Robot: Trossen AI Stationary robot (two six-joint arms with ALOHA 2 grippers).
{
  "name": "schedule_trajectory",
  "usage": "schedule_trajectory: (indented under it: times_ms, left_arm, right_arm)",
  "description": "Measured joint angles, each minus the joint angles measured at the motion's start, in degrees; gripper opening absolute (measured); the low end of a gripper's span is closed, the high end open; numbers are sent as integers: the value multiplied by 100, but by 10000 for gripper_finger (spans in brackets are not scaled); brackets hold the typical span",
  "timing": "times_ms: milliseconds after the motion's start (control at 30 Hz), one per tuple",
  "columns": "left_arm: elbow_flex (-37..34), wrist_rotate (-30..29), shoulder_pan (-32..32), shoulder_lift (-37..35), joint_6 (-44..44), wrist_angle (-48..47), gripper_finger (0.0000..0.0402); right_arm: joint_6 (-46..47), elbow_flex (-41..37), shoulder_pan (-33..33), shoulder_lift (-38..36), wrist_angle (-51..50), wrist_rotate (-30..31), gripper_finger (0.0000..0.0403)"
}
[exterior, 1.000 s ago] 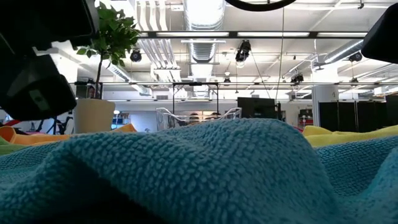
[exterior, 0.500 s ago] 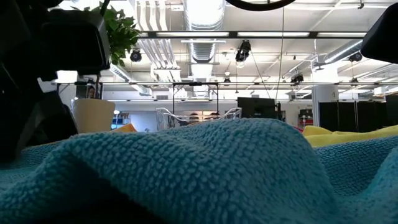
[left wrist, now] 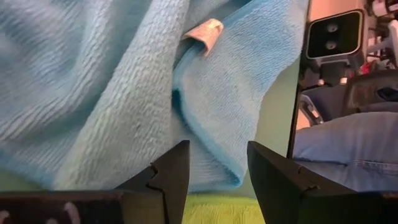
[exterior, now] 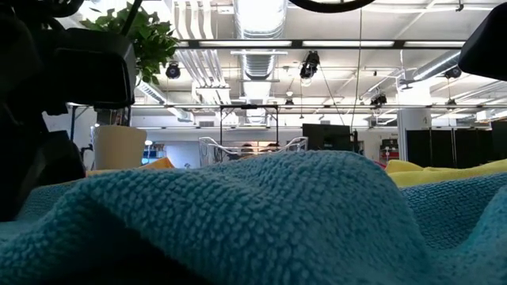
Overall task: Fold microfiber towels
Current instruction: Fold the blue microfiber towel
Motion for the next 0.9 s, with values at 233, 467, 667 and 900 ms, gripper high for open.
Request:
schedule_trajectory:
  times_ms: [233,467,667,900]
  left_arm:
    - [30,0,0,-56,-137,-46,145]
    - [81,-152,-2,-13,-142,-8,145]
    - [81,-201,-2,132,-304,-7,145]
    - [83,-223,-2,152,-435,203,145]
  right_arm:
    - [-74,0,0,0,-1,1,9]
    - [-70,-1,0,0,-2,2,9]
    - [-56,-2,0,0,-1,2,8]
    - [-82,-2,0,0,-2,2,9]
